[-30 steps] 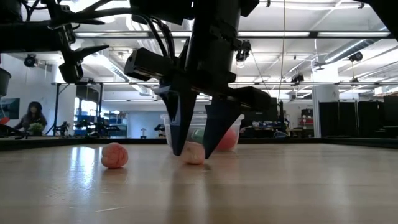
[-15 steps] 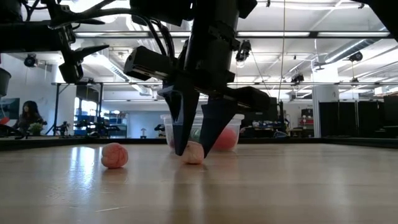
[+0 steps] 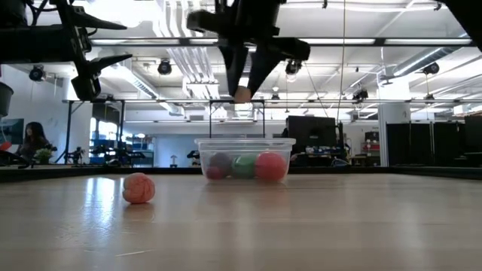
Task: Pick and placing Produce into tupperware
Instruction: Put the right pink peach into the transparent bin, then put the pink peach into the transparent bin
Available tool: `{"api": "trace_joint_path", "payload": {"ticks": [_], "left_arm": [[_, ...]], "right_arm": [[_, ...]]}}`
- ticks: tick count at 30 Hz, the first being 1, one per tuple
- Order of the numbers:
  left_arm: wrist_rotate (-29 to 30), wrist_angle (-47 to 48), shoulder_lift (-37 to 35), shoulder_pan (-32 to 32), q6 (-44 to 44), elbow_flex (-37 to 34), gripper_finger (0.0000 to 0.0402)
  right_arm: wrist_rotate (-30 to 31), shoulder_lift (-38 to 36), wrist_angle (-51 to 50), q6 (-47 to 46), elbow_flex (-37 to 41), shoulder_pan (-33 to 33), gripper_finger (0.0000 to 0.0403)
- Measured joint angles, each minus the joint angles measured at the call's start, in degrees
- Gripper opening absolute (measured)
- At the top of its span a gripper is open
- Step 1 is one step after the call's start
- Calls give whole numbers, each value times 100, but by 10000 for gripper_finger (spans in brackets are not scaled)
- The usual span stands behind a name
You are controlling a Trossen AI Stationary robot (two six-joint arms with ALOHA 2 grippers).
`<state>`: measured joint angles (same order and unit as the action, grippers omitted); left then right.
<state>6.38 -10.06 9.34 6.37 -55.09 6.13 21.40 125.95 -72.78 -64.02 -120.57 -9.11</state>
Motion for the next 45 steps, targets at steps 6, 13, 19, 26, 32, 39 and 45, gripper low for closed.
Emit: {"api": "trace_joint_path", "payload": {"ticks": [6,13,19,26,32,39,45], "left_arm": [[0,2,0,1,0,0,201],[0,2,0,1,0,0,201],[2,2,0,1,0,0,201],[1,0,0,-1,0,0,201],[1,2,0,0,0,0,201],[1,1,0,-1,0,0,201],[0,4,-2,1,0,2,201]], "right_arm": [[-859,-20,292,1420,246,980,153],[-898,-20,399,1685,417,1403,222],[-1289,-24,583,1962,348,1113,257],[-1514,-24,1236,2991,330,-311,251],[44,-24,2411,3299,643,-1322,236],[-627,148,3821,2341,1265,-1354,237],[-760,482,3930,2056,1283,-1350,235]]}}
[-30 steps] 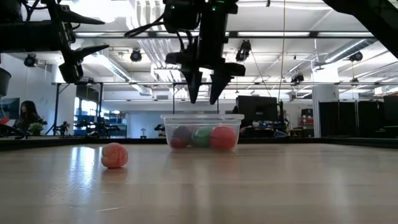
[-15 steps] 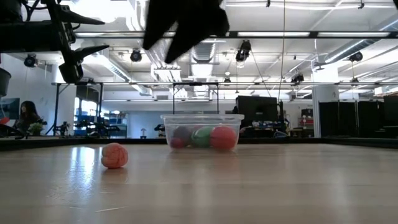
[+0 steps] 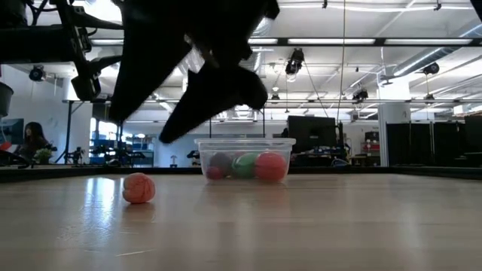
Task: Pick and placing Produce into tupperware
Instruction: Put the pink peach into the transparent bin
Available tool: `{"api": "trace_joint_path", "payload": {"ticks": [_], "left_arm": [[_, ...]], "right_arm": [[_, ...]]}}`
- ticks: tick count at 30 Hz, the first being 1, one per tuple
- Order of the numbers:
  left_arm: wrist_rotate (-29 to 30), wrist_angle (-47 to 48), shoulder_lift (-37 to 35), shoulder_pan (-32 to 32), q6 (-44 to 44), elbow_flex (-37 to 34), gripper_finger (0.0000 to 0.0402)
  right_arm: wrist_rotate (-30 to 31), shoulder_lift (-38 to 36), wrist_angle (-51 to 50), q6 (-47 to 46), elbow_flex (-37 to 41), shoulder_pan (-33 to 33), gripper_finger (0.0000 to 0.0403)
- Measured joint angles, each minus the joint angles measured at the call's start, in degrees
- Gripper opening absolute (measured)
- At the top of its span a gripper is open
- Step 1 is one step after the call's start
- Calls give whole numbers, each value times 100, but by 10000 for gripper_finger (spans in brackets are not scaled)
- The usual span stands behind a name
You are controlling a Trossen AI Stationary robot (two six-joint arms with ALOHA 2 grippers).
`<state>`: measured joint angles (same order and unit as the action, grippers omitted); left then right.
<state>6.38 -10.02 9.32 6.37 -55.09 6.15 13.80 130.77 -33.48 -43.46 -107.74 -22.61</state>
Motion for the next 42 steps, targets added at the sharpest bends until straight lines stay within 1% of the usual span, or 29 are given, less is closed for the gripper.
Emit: {"api": "trace_joint_path", "payload": {"ticks": [4,10,14,18,27,36,42], "left_arm": [[0,-1,2,0,0,0,201],[1,-2,0,-1,0,0,201],[1,-2,0,0,0,0,201],[1,-2,2,0,0,0,201],[1,-2,2,0,0,0,201],[-1,-4,2,-1,0,0,201],[1,-4,2,0,0,0,201]], "right_arm": [[-28,246,-14,90,-75,0,235],[12,371,44,346,-90,2,237],[176,401,56,405,-90,2,237],[232,443,97,767,-89,23,237],[277,523,136,986,-88,77,238],[280,567,253,1394,-81,136,237],[222,685,387,1410,-77,166,237]]}}
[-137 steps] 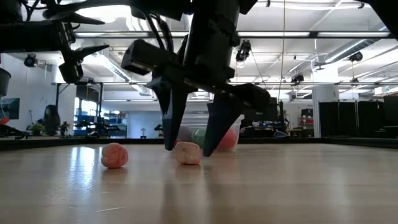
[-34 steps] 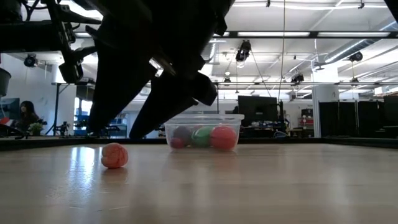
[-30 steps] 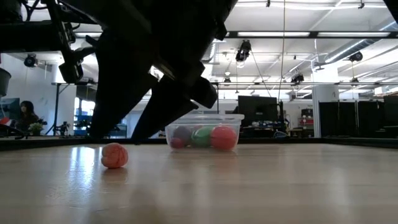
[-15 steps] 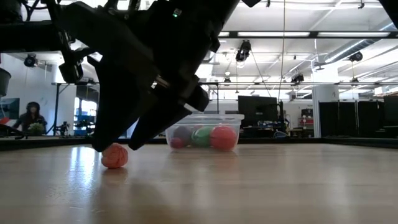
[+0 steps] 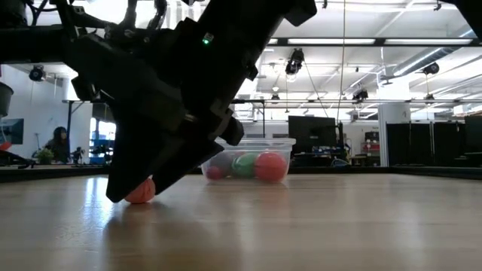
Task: Pick and placing Produce into tupperware
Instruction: Put the pink peach into the transparent bin
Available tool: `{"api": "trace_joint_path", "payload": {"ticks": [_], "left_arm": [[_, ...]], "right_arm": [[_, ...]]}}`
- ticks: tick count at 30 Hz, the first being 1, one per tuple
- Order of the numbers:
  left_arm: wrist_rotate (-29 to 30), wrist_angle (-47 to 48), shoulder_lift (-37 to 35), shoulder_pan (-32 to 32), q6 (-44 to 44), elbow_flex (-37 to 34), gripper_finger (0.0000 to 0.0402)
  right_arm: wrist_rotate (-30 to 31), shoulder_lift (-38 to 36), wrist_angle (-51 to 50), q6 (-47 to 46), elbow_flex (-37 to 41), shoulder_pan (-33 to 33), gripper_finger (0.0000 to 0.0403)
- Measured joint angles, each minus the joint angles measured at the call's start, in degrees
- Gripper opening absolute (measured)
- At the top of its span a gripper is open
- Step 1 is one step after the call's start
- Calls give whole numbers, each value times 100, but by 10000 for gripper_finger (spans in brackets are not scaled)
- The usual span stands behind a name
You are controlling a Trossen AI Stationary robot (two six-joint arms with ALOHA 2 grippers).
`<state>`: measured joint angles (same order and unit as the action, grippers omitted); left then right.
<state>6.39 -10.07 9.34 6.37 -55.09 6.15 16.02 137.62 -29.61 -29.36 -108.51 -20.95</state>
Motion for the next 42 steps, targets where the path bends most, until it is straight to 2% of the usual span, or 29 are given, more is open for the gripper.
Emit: {"api": "trace_joint_path", "payload": {"ticks": [10,22,32,42], "left_arm": [[-2,1,0,-1,0,0,201],[0,0,0,0,0,0,201],[-1,1,0,0,0,0,201],[-2,0,0,0,0,0,201]], "right_arm": [[7,0,-8,2,0,15,225],[202,22,-15,-15,0,59,176],[204,22,-49,-14,10,65,165],[174,22,-264,-64,11,61,113]]}}
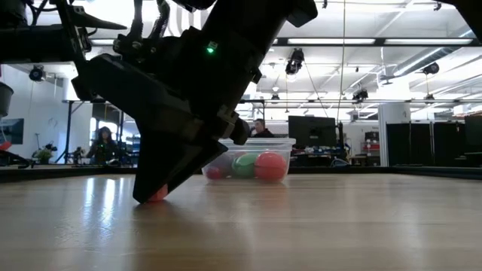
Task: Pick and placing Produce into tupperware
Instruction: Put the pink peach into the transparent bin
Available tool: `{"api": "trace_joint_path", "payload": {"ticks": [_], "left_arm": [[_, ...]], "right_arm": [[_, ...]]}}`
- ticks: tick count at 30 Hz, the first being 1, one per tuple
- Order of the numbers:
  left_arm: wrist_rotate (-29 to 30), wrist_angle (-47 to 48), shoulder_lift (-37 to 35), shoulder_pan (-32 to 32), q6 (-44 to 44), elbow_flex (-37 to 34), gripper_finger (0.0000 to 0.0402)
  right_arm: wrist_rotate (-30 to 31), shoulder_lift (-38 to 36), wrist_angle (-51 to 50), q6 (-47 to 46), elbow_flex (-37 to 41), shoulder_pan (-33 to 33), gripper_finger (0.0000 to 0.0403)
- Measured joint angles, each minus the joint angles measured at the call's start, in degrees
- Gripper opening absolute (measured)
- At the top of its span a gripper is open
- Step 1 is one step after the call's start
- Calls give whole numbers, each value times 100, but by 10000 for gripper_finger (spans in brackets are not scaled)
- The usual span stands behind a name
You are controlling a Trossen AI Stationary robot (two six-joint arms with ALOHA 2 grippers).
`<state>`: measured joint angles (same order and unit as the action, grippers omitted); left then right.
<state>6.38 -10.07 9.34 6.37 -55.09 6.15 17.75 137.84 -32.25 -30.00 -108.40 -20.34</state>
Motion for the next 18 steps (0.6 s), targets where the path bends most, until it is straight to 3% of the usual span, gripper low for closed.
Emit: {"api": "trace_joint_path", "payload": {"ticks": [9,14,18], "left_arm": [[0,0,0,-1,0,0,201],[1,2,0,0,0,0,201],[1,0,-1,0,0,0,201]], "right_arm": [[160,-47,-91,-292,-464,11,103],[1423,-254,-995,-350,-1025,39,103],[2325,-463,-2661,-704,-1431,162,104]]}}
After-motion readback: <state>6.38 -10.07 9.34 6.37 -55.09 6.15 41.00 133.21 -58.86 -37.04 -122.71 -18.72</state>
